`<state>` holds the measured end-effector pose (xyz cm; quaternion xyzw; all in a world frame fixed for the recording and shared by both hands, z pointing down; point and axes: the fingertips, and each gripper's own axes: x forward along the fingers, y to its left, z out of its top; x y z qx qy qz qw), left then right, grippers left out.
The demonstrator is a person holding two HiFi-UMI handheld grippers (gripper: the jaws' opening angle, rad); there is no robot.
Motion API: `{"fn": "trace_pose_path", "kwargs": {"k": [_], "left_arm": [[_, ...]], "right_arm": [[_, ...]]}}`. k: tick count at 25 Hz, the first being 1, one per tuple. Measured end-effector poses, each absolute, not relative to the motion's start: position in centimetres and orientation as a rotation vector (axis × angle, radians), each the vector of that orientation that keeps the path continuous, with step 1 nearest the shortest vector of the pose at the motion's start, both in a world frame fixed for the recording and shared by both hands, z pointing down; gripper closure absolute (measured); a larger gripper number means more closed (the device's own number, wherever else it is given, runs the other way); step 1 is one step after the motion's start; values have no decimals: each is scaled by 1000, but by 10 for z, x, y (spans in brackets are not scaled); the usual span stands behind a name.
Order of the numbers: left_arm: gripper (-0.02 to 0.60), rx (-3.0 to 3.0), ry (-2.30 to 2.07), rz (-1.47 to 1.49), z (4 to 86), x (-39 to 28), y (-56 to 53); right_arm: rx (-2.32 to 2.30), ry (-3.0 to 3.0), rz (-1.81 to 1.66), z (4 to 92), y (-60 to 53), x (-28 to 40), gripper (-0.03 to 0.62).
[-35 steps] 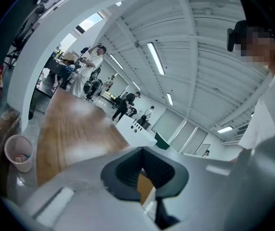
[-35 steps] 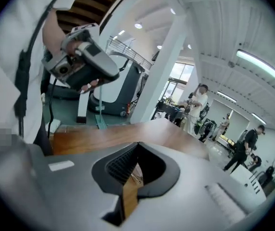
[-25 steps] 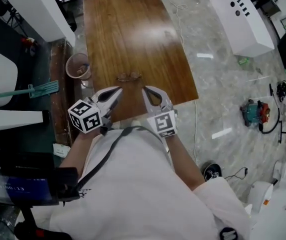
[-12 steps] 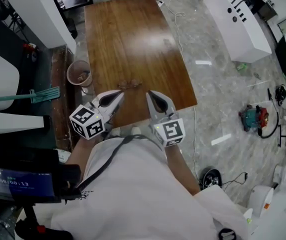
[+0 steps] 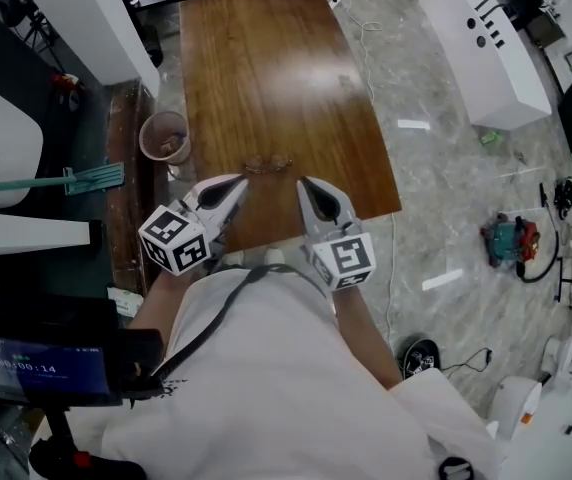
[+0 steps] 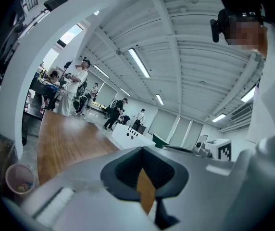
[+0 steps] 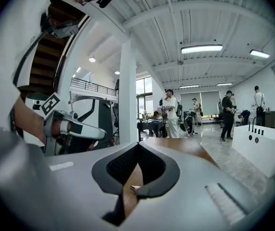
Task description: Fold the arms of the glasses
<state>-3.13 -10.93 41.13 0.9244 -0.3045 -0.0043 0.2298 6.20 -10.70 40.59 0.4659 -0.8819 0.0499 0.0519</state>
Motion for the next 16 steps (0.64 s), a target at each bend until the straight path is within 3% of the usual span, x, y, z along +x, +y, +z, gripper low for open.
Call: {"fn": "trace_pose_path", "kwargs": {"k": [16], "left_arm": [[575,2534,-841,10,420,-40,-128]], "right_arm": [[1369,-2677,176,418,-127,53,586]]}}
